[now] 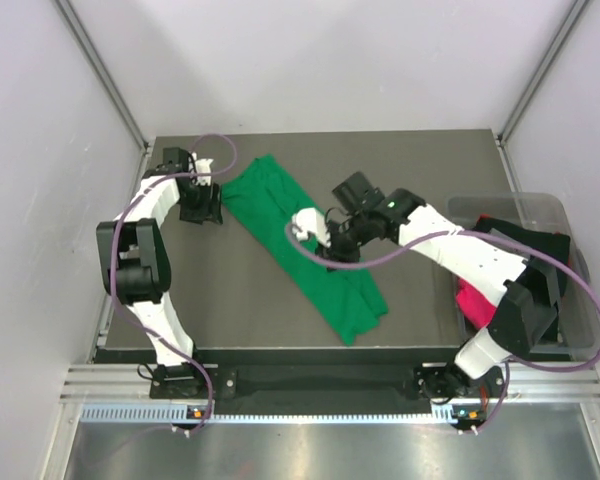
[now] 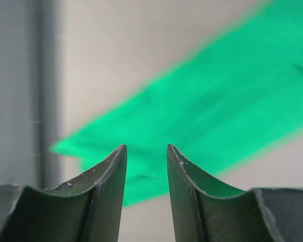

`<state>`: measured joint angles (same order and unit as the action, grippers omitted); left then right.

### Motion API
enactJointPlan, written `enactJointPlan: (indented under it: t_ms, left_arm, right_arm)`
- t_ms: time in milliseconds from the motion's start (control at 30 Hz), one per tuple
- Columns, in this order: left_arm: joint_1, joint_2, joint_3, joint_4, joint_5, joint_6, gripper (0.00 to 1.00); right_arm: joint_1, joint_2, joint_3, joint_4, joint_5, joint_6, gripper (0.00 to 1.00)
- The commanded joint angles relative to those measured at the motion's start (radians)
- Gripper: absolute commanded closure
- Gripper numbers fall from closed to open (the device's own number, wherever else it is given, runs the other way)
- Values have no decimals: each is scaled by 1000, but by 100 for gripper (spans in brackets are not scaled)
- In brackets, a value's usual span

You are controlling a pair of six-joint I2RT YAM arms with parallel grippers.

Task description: Fold and stack the t-shirts

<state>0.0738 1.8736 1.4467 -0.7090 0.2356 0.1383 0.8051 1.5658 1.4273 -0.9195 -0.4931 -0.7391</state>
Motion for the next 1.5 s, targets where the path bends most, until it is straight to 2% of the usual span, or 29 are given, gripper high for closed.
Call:
enactJointPlan:
  t_ms: [0, 167, 300, 367, 433, 567, 700, 733, 767, 1033, 1133, 1233, 1300, 1333, 1367, 1400, 1467]
  left_arm:
    - [1, 62, 105, -6, 47, -34, 35]
    - [11, 169, 165, 43, 102, -63, 35]
    - [12, 269, 253, 51, 149, -121, 35]
    - [12, 323, 294, 43, 162, -137, 35]
    - [12, 367, 322, 45, 168, -137, 37]
    - [14, 436, 418, 66, 174, -174, 48]
    - [12, 507, 506, 74, 194, -193, 75]
    - [14, 533, 524, 75, 197, -201, 96]
    - [12, 544, 558, 77, 196, -206, 100]
    - [-5, 630, 739, 189, 116, -220, 100]
    - [-17, 694, 873, 197, 59, -226, 100]
    - [-35, 714, 922, 262, -11, -206, 100]
    - [-45, 701, 919, 304, -85, -174, 90]
    - [-48, 694, 920, 315, -114, -172, 79]
    - [-49, 688, 922, 312, -136, -177, 54]
    - [-49, 667, 919, 303, -153, -178, 45]
    - [-48, 625, 868, 269, -199, -177, 40]
  right_arm:
    - [-79, -15, -34, 178, 10, 38, 62]
    - [-145, 16, -73, 293, 14, 76, 62]
    - [-179, 60, -132, 467, 119, 127, 62]
    - [-210, 103, -120, 479, 143, 124, 62]
    - [-248, 180, -108, 481, 146, 116, 63]
    - [-308, 266, -94, 484, 166, 87, 63]
    - [-359, 335, -71, 417, 176, 72, 62]
    - [-374, 338, -74, 407, 166, 72, 62]
    - [-379, 336, -93, 400, 162, 69, 62]
    - [-376, 225, -241, 396, 74, 116, 61]
    - [-359, 192, -260, 421, 62, 132, 60]
    - [-350, 189, -248, 452, 51, 139, 60]
    - [-345, 218, -228, 447, 50, 147, 60]
    - [-343, 230, -203, 439, 48, 149, 60]
    - [-343, 250, -196, 426, 41, 153, 60]
    - [-343, 257, -192, 420, 16, 155, 60]
    - [-340, 257, -197, 412, -7, 155, 60]
